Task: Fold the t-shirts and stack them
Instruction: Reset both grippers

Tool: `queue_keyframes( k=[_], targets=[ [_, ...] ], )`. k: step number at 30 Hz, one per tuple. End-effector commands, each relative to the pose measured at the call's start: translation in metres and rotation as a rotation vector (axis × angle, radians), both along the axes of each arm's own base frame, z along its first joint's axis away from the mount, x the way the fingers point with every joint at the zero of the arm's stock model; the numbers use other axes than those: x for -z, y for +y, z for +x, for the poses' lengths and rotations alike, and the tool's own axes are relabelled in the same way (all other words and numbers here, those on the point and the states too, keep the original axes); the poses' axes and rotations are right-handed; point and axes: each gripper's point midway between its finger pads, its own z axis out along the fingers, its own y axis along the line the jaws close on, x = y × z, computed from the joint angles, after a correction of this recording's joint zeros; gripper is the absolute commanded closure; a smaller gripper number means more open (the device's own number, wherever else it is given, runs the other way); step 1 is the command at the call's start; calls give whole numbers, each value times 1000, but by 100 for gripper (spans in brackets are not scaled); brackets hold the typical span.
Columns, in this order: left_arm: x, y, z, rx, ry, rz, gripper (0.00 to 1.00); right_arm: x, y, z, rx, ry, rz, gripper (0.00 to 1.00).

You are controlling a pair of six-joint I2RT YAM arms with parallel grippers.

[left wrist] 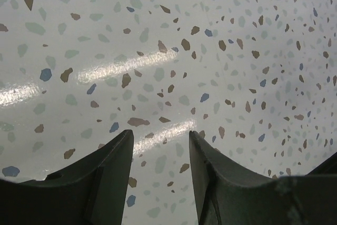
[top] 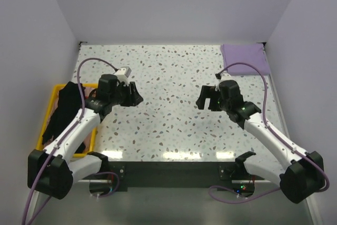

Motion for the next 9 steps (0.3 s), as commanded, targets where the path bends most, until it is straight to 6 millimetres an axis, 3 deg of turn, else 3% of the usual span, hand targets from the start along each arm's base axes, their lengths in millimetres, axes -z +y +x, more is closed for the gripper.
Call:
queue_keyframes(
  k=[1,9],
  targets=[
    [-7,6,3,-17,-55,14,49,-16,3,0,-32,-4,-6,1],
    [-6,7,3,-13,-53,21,49,-16,4,6,-15,-29,10,1]
  ],
)
